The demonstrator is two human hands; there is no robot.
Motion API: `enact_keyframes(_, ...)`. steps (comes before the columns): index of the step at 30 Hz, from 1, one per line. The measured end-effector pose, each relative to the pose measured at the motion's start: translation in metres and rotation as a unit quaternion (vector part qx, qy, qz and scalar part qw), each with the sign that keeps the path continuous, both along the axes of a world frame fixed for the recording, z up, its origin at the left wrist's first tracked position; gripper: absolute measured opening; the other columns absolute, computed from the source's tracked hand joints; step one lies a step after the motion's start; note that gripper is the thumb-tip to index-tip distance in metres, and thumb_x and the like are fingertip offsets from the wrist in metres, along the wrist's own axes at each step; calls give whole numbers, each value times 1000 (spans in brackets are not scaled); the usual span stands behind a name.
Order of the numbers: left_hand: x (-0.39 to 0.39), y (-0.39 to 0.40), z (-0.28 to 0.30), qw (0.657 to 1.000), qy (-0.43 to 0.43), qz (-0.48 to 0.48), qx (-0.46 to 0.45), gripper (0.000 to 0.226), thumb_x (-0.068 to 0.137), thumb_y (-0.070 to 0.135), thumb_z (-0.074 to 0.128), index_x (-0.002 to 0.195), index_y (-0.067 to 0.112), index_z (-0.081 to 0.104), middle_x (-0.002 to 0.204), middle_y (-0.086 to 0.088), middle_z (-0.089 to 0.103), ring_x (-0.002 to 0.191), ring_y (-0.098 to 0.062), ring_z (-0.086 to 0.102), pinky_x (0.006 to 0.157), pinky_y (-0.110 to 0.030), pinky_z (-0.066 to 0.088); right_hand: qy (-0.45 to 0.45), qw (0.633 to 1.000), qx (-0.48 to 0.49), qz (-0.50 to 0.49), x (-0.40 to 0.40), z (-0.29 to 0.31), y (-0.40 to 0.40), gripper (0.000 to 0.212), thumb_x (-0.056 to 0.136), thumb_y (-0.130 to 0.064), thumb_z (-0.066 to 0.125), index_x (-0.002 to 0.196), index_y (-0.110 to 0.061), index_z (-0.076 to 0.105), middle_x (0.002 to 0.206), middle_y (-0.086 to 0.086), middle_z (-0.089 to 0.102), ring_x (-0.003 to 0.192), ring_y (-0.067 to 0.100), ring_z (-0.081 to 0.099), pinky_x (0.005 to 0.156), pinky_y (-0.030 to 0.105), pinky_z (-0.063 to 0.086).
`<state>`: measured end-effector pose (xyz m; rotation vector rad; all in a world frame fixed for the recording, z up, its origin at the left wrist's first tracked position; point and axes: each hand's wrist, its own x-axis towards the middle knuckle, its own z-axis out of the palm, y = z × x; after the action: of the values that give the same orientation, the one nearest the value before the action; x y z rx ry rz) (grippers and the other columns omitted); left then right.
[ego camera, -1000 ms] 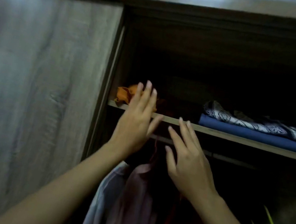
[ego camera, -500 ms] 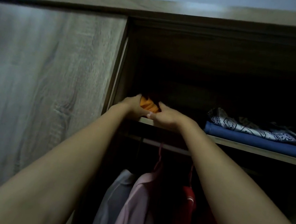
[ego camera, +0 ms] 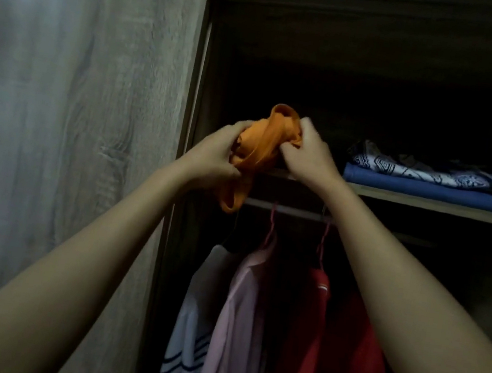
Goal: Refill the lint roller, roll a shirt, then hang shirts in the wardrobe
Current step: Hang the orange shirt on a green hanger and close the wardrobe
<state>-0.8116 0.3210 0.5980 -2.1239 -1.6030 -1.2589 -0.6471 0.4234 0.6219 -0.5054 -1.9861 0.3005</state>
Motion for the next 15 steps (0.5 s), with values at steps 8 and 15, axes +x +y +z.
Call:
enact_keyframes(8,44,-27,-61,991,-86,-103,-9,17,84,24,53,99,17,57,94,-5,62,89,-20,62,85,-40,50,94,988,-66,103,75,-89,-35,39,90,-4,48,109,-37,53,103,-1,64,92,15,66,74,40,59)
enact_keyframes(15,84,-24,-112,937,-240,-228,-111,10,85,13,52,86,20,59,82,4,57,80,-7,53,75,-24,42,117,922,-332,160,110,-154,-43,53,73,20,42,101,-23,56,90,7,63,69,15,67,55,35,59)
